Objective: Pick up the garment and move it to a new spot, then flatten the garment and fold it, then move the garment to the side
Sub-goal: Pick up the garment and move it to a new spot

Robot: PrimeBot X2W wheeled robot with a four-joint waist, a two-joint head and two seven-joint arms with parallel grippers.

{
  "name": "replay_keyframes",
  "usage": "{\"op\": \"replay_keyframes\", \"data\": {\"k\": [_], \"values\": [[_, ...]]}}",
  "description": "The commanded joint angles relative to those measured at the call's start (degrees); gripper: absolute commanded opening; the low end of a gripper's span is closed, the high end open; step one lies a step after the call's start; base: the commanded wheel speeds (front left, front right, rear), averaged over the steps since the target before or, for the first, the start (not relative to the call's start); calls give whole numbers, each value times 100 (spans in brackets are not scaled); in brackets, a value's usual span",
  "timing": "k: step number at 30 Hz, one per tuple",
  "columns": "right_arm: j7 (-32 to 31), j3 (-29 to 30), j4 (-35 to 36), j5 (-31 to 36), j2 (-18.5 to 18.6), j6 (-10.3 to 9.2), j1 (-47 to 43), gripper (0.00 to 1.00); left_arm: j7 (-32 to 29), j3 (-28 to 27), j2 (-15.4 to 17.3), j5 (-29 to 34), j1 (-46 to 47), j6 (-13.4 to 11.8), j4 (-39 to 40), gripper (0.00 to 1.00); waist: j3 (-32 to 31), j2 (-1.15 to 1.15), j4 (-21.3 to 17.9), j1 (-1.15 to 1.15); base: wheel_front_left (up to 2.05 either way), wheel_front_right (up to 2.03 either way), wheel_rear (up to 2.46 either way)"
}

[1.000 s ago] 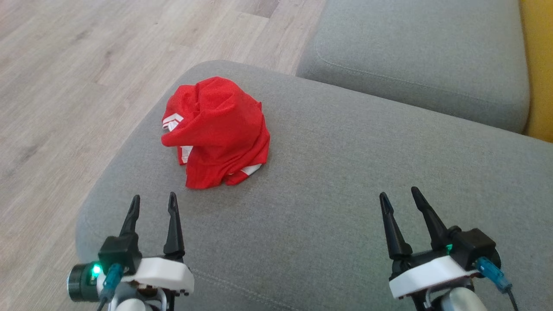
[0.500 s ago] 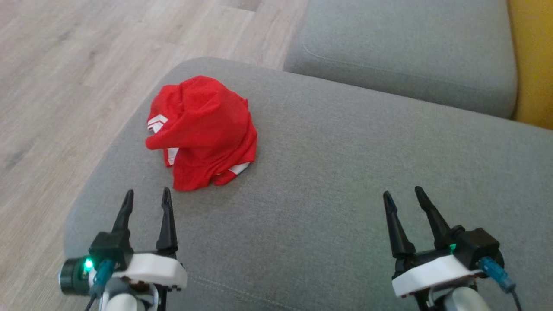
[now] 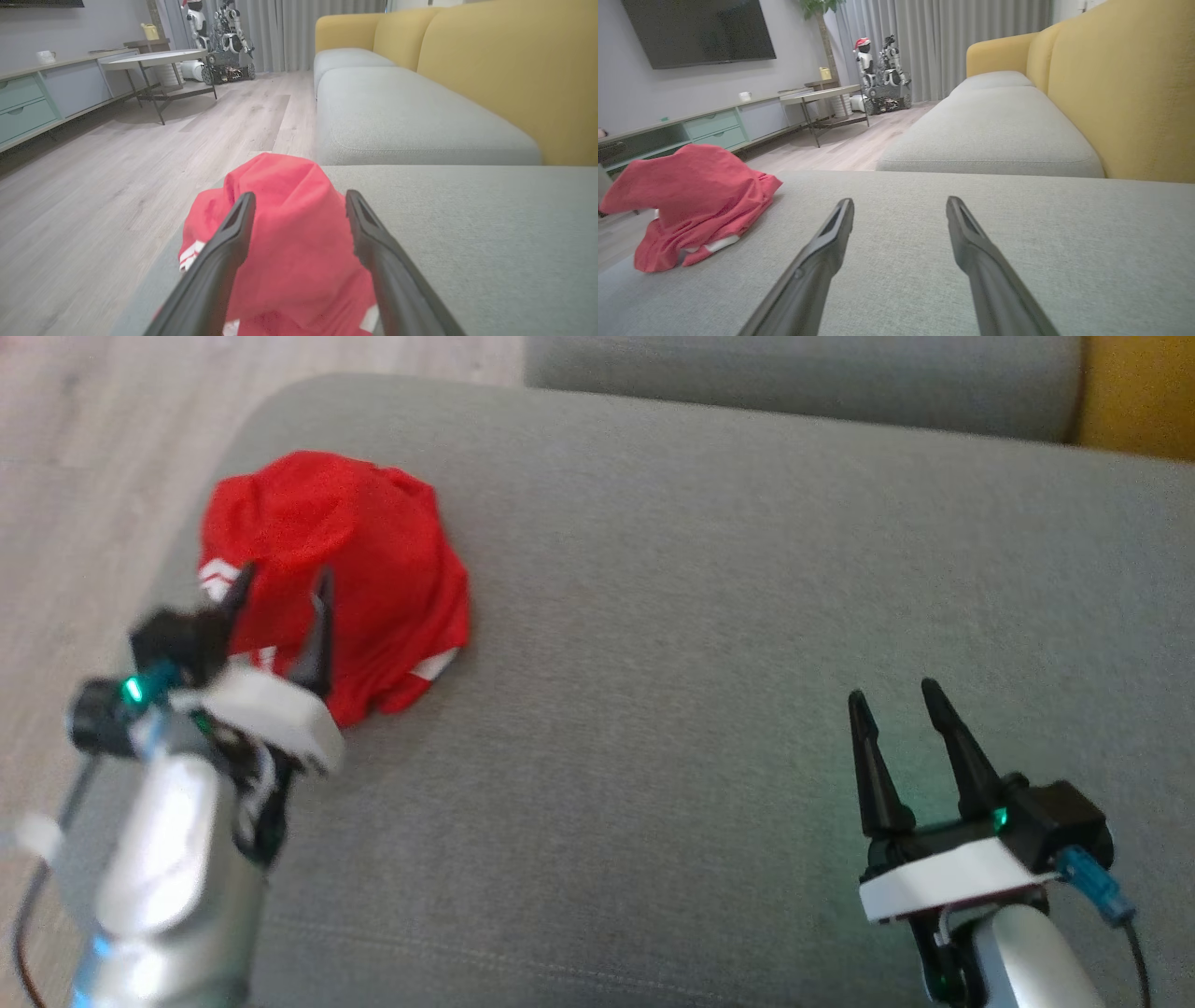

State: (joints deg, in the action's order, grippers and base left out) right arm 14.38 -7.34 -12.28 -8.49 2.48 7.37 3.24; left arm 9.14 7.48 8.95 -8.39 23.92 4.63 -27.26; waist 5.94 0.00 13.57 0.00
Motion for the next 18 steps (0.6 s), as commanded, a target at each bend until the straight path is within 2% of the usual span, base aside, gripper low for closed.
{"op": "replay_keyframes", "data": {"k": [1, 8, 14, 18], "values": [[62, -158, 217, 29, 40, 12, 227, 100, -59, -216, 234, 22, 392, 20, 86, 100, 265, 0, -279, 0, 0, 0, 0], [62, -195, 300, -12, 40, 12, 424, 100, -699, -195, 714, 206, 1382, -16, -1019, 100, 638, 0, -746, 0, 0, 0, 0], [62, -251, 348, -43, 40, 12, 531, 100, -780, -186, 1114, 415, 1953, -215, -1816, 100, 874, 0, -1035, 0, 0, 0, 0], [62, -271, 371, -59, 40, 12, 580, 100, -819, -155, 1270, 426, 2213, -163, -2292, 100, 976, 0, -1179, 0, 0, 0, 0]]}}
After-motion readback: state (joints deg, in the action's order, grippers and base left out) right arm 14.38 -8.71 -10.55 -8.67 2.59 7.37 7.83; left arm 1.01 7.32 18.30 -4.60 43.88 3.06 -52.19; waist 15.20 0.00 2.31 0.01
